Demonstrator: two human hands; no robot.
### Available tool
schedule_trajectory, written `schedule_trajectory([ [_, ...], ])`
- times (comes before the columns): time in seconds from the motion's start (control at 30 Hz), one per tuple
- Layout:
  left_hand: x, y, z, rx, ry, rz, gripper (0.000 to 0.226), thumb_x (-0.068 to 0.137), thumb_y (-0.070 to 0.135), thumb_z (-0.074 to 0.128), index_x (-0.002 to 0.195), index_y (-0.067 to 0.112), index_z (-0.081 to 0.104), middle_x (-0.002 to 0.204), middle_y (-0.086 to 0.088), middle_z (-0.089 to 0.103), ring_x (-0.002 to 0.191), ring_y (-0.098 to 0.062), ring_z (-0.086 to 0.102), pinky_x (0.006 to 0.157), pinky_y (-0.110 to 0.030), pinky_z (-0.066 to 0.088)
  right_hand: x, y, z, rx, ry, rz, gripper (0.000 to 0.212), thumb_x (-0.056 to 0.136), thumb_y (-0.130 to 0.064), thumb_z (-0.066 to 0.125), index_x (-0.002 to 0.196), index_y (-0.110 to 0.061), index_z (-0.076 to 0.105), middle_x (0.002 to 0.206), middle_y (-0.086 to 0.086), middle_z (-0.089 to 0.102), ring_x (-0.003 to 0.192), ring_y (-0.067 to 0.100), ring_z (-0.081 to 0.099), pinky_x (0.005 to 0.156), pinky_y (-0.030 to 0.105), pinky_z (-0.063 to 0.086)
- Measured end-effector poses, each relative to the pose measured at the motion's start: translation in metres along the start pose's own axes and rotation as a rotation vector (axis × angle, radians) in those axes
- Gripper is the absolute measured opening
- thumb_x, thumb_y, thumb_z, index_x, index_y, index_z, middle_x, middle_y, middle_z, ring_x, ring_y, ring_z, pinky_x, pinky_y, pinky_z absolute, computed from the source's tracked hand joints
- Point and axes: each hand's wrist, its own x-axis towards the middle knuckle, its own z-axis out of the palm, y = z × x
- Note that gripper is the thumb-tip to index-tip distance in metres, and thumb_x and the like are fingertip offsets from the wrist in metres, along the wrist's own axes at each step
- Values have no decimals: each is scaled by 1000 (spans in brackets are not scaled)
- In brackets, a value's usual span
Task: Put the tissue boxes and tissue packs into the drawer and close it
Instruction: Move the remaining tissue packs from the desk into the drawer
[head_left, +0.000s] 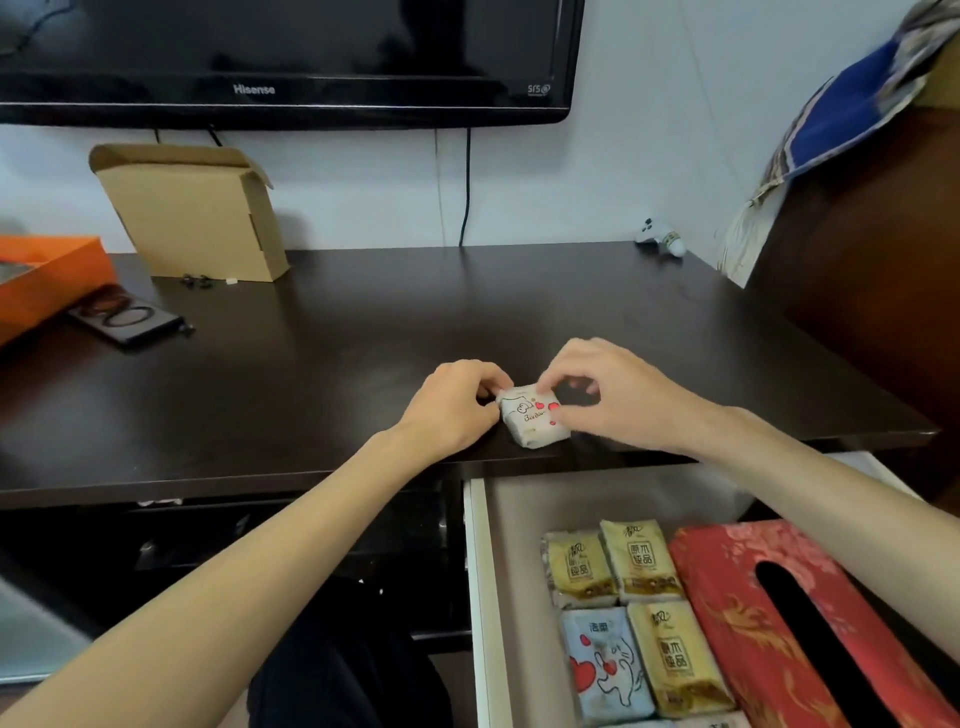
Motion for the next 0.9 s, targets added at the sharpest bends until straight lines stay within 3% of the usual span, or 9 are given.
schedule_trajectory([
  [0.1, 3, 6, 2, 21, 28, -2, 31, 89, 18, 67, 120, 23, 69, 109, 6, 71, 96, -10, 62, 89, -38, 54, 2, 15, 2, 32, -146, 25, 63, 82, -47, 81, 139, -32, 58, 135, -19, 53, 122, 3, 44, 92, 22, 39],
  [0.2, -5, 9, 1, 9, 68, 6, 30, 89, 19, 68, 119, 22, 70, 107, 7, 71, 94, -10, 64, 87, -38, 55, 1, 21, 10, 63, -138, 21, 61, 77, -47, 83, 132, -32, 61, 122, -23, 58, 109, -7, 51, 81, 17, 39],
  [0.3, -27, 16, -4, -38, 137, 12, 27, 88, 15, 66, 113, 22, 72, 104, 8, 70, 93, -9, 65, 88, -34, 53, -5, 15, 6, 73, -92, 41, 54, 71, -51, 83, 119, -37, 62, 109, -25, 62, 96, -17, 52, 72, 19, 39],
  [0.4, -61, 28, -5, -123, 185, 46, 23, 87, 12, 65, 105, 22, 74, 97, 11, 71, 88, -5, 65, 85, -23, 50, -30, 11, 0, 58, -57, 45, 60, 69, -61, 79, 121, -40, 58, 114, -24, 63, 104, -15, 52, 78, 22, 43],
  [0.57, -121, 53, 10, -157, 36, 97, 17, 91, 16, 64, 102, 24, 75, 87, 15, 72, 84, -4, 66, 71, -14, 47, -102, 19, 4, 30, -95, 98, 80, 67, -69, 75, 139, -47, 48, 129, -25, 56, 118, -9, 52, 92, 19, 43],
  [0.67, -148, 68, 21, -128, -55, 122, 18, 91, 21, 65, 105, 25, 75, 88, 16, 70, 86, -1, 64, 73, -21, 51, -132, 35, 6, 27, -168, 165, 75, 75, -65, 78, 140, -49, 46, 135, -23, 53, 120, -4, 50, 89, 17, 39],
  [0.77, -168, 80, 32, -107, -122, 141, 18, 92, 27, 65, 107, 28, 75, 89, 16, 70, 86, 0, 64, 73, -27, 54, -141, 44, 10, 84, -176, 214, 74, 79, -59, 82, 142, -44, 48, 141, -20, 55, 127, 1, 50, 99, 29, 46],
  [0.9, -191, 91, 42, -112, -153, 145, 17, 92, 33, 64, 106, 32, 74, 91, 22, 68, 87, 2, 63, 66, -18, 52, -141, 45, 25, 127, -175, 226, 73, 77, -52, 86, 140, -40, 52, 138, -22, 56, 123, 1, 56, 94, 24, 46],
])
